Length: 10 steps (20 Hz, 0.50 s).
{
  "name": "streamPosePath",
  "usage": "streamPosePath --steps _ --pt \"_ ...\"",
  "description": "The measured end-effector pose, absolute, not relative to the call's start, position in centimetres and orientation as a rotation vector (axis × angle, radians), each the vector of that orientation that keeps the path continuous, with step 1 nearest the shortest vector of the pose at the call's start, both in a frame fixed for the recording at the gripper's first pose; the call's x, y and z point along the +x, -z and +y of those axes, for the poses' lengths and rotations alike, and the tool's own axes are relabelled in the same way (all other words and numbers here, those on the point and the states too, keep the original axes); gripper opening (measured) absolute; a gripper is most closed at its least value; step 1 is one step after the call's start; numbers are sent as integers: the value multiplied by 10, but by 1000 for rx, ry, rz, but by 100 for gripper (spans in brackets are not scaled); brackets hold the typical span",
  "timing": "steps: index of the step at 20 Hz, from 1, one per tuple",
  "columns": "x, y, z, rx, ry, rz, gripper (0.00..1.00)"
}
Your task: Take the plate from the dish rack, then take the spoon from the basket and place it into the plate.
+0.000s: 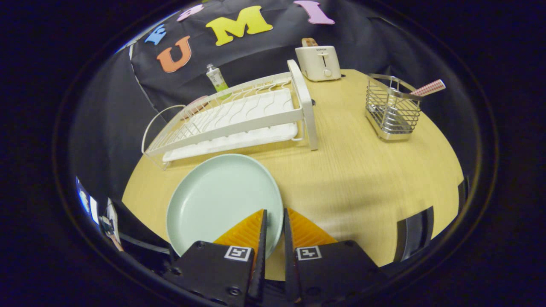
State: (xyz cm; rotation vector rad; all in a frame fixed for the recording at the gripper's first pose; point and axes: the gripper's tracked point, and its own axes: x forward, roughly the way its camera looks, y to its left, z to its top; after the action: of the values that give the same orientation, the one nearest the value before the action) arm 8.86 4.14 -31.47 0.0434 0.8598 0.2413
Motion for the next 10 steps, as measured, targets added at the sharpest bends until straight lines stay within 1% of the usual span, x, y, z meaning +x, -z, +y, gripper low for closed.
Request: streamPosePath --steps 1,3,5,6,8,10 --pt "93 314 36 29 -215 830 25" --pt "96 307 32 39 -210 773 35" --pt "104 293 24 53 -202 697 57" --pt "110 284 17 52 -186 649 73" --pt "120 263 1 13 -177 547 82" --pt "132 239 -30 -43 -116 421 86"
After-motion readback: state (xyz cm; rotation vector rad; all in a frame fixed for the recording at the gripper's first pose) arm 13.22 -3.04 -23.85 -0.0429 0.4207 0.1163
